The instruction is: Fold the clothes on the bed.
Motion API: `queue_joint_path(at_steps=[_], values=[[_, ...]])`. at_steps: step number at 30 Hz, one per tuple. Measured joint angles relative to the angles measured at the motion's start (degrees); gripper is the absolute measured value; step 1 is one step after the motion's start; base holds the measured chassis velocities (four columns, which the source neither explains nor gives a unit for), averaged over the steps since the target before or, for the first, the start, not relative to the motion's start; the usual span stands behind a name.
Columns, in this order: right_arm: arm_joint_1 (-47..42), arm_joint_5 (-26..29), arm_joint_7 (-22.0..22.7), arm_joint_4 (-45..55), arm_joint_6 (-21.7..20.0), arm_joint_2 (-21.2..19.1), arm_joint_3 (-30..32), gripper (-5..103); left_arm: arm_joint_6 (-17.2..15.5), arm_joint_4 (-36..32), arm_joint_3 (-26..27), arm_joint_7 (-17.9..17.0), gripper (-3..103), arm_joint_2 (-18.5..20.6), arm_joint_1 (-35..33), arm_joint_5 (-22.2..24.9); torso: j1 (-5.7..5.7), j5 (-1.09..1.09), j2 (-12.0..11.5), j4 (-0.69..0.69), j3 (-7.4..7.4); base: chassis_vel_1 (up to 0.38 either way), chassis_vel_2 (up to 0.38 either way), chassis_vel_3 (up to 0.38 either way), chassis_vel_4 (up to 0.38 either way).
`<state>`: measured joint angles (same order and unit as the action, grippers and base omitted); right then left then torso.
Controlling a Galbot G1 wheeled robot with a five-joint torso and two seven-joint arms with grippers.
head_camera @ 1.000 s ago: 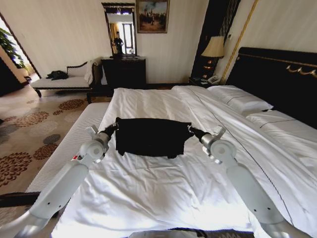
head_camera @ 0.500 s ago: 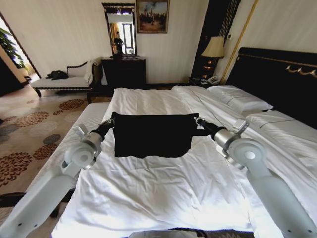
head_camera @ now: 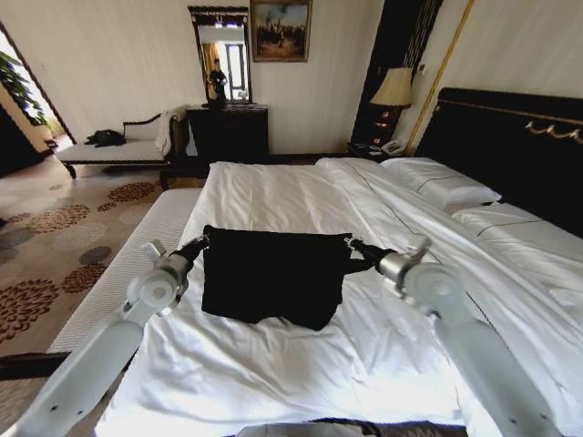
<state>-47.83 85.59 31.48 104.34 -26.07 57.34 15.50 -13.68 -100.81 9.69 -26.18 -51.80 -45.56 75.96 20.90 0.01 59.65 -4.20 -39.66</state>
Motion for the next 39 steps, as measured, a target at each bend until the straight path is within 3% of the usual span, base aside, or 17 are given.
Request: queue_joint_path(at_steps=[5, 9, 11, 15, 22, 24, 31, 39], values=[[5.53, -5.21, -4.00, -11.00, 1.98, 5.20, -4.24, 1, 0.62, 9.17, -4.88, 1.60, 1, -5.22, 6.10, -3.08, 0.01, -0.03, 0.00, 0.01, -0.01, 0.000, 0.000, 0.000, 0.000], [11.26, -10.38, -8.72, -23.28, 6.55, 13.51, -5.53, 1, 2.03, 19.17, -7.94, 3.00, 1, -10.98, 13.26, -5.37, 0.01, 0.02, 0.00, 0.01, 0.00, 0.000, 0.000, 0.000, 0.000], [12.43, -11.00, -9.42, -25.24, 7.56, 14.91, -5.31, 1, 2.36, 22.08, -8.19, 3.53, 1, -12.24, 14.92, -6.12, 0.01, 0.00, 0.00, 0.01, 0.00, 0.000, 0.000, 0.000, 0.000], [14.93, -12.30, -10.84, -28.43, 9.22, 15.87, -5.26, 1, 3.23, 30.59, -8.05, 5.48, 1, -15.61, 18.65, -9.00, 0.01, -0.02, 0.00, 0.01, 0.00, 0.000, 0.000, 0.000, 0.000], [16.71, -14.08, -11.51, -31.09, 10.31, 15.68, -6.21, 1, 4.20, 35.25, -7.60, 6.82, 1, -17.34, 21.32, -11.02, -0.01, -0.01, 0.01, 0.00, 0.01, 0.000, 0.000, 0.000, 0.000], [17.20, -16.37, -12.51, -32.50, 12.47, 15.88, -6.52, 1, 5.35, 37.79, -7.19, 8.11, 1, -18.29, 22.73, -11.80, -0.01, -0.02, 0.01, 0.01, 0.01, 0.000, 0.000, 0.000, 0.000], [16.25, -20.71, -13.57, -33.19, 16.08, 17.59, -5.89, 1, 6.83, 38.37, -6.62, 10.59, 1, -18.96, 22.61, -12.30, 0.00, -0.01, 0.01, 0.00, 0.02, 0.000, 0.000, 0.000, 0.000], [4.99, -27.63, -15.49, -20.57, 18.12, 12.01, -6.70, 1, 10.75, 25.52, -5.32, 14.38, 1, -11.70, 9.72, -15.63, -0.04, -0.01, 0.03, 0.03, 0.04, 0.000, 0.000, 0.000, 0.000]])
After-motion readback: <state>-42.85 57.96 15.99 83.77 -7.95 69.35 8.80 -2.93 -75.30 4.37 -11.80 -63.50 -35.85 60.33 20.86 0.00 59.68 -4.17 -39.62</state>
